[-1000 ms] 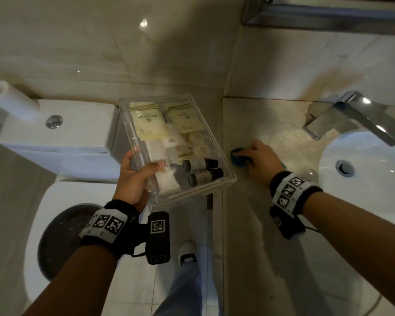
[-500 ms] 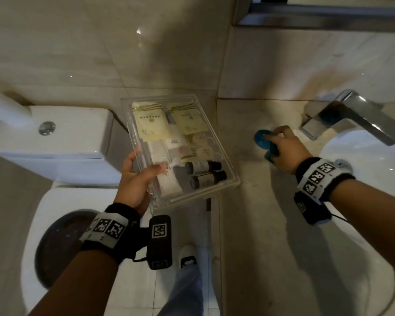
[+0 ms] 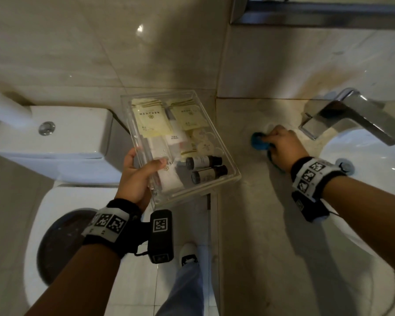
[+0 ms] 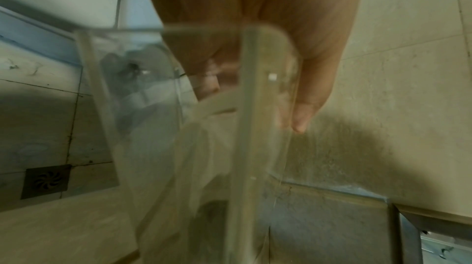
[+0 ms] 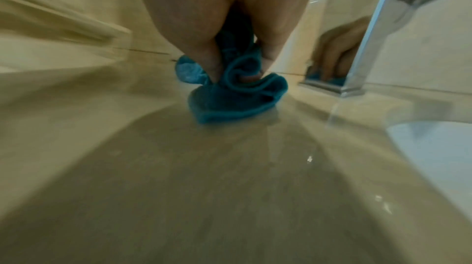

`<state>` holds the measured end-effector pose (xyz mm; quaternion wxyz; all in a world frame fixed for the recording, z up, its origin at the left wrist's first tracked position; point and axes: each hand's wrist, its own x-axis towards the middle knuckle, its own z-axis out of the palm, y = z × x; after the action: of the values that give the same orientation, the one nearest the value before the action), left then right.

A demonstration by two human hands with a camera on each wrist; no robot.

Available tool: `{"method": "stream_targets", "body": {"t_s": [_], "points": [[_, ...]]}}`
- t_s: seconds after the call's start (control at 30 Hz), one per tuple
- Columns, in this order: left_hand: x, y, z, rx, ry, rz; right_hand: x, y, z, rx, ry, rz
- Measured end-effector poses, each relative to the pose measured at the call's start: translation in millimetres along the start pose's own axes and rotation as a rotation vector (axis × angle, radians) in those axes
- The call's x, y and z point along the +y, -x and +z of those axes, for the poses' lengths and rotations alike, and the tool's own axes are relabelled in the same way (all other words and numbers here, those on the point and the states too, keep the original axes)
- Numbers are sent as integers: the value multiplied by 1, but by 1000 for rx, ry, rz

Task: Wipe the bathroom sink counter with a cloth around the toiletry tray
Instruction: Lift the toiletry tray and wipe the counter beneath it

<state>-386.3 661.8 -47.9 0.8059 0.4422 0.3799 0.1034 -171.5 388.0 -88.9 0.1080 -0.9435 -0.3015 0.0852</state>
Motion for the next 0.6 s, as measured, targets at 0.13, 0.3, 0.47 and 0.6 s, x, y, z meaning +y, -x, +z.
{"method": "stream_targets", "body": {"t_s": [0.13,0.3,0.47,0.6], "points": [[-1,-1,1,2,1,23,17,-27,-14,-31,49,362],[-2,0,7,13,8,23,-29,-8,10,-63,-22,223],[-1,1,9,8,6,3,-20,2,13,-56,-34,-31],[1,2,8,4,-1,12,10,-27,2,18,-25,321]]}}
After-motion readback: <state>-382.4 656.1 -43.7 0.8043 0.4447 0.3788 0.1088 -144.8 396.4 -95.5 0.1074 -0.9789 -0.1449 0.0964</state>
